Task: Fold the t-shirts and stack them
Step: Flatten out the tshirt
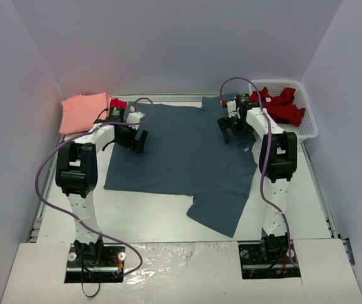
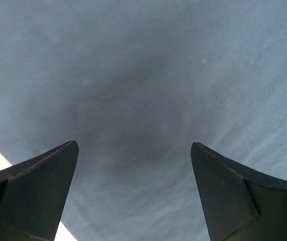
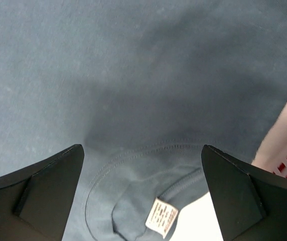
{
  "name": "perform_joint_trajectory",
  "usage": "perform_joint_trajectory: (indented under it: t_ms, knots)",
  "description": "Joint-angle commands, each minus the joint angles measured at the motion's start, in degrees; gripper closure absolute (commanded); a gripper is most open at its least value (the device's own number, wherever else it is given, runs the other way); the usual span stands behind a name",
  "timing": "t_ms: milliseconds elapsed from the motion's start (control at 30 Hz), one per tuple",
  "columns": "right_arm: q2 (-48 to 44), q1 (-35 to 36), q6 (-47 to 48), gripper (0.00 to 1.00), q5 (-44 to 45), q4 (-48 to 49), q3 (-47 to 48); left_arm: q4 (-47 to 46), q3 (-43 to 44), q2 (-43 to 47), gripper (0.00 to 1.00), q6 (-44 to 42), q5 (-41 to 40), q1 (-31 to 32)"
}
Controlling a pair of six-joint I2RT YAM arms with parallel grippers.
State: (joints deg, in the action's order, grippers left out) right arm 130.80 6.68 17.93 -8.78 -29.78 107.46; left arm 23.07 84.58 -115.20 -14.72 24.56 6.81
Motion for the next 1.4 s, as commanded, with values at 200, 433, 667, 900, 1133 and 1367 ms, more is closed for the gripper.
perform_joint_trajectory:
  t_ms: [200,433,667,900,1133,1367]
  knots:
    - [5.5,0.0,0.3,0.00,-1.1,-3.4,3.7,2.0,4.3,-3.5,0.06,0.9,-0.7,0.8]
    - [8.8,0.8,0.6,0.00,0.7,-4.0,6.2,4.2,6.8,-7.1,0.06,2.0,-0.9,0.8]
    - [11.3,1.5,0.7,0.00,1.7,-4.9,10.0,8.9,11.6,-9.8,0.05,4.4,-4.4,0.8]
    - [18.1,2.0,0.5,0.00,1.9,-8.3,20.7,13.6,18.8,-13.8,0.05,7.0,-8.2,0.8]
    - [22.6,2.6,1.8,0.00,2.9,-9.4,28.9,18.7,29.5,-19.9,0.06,8.4,-8.8,0.6]
    - [26.9,2.6,3.0,0.00,4.7,-9.3,37.2,23.5,42.2,-27.4,0.06,9.0,-8.1,-0.1]
